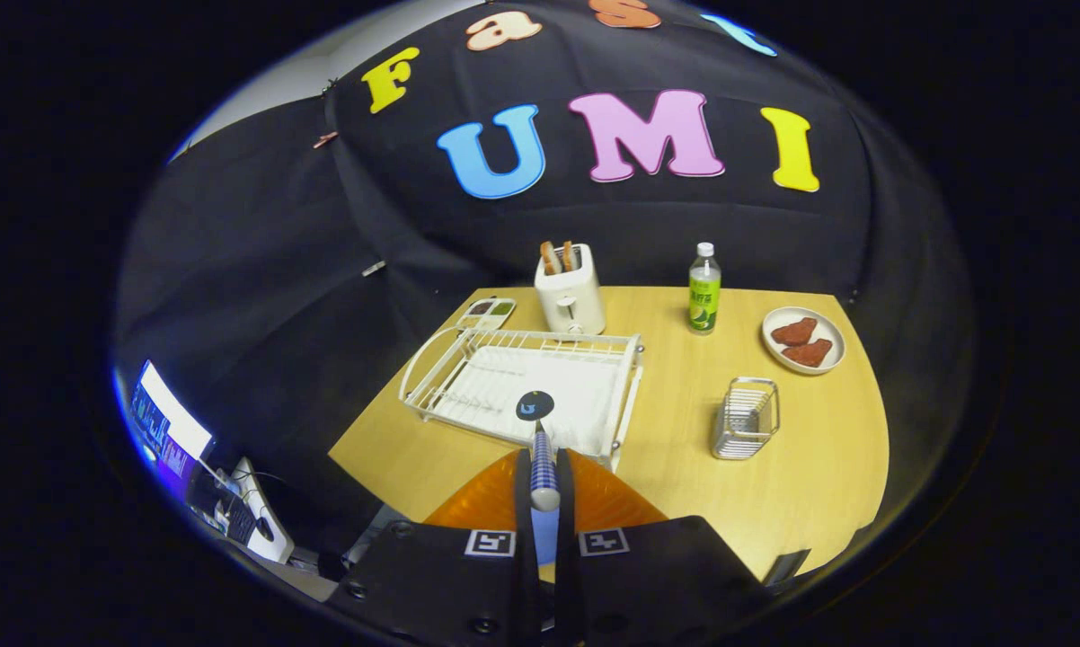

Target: Take the plate from the dish rack, then take the spoon from the basket and place it into the plate.

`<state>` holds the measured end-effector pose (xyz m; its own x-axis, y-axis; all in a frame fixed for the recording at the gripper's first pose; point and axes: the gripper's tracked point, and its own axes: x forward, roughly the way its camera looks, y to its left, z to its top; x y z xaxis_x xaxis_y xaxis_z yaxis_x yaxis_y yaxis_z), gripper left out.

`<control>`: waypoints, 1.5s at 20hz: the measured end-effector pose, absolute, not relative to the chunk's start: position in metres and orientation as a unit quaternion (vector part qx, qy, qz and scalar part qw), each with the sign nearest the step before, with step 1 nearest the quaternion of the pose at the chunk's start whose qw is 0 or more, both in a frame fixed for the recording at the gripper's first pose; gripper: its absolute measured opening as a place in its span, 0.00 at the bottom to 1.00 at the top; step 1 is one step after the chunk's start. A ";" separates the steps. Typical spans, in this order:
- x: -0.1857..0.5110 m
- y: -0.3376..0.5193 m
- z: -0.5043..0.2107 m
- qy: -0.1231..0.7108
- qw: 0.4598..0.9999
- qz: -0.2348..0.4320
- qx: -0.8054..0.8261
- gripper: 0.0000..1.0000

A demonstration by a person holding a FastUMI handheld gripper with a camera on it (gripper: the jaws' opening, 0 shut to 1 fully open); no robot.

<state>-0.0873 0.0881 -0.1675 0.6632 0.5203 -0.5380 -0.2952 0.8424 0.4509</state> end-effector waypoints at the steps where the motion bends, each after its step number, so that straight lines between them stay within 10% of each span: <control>1: -0.095 0.096 -0.174 0.349 0.893 0.236 0.157 0.11; 30: -0.108 0.173 -0.321 0.466 0.843 0.262 0.054 0.23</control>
<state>-0.1082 0.1727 -0.3211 0.4280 0.4918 -0.7583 -0.3916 0.8570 0.3349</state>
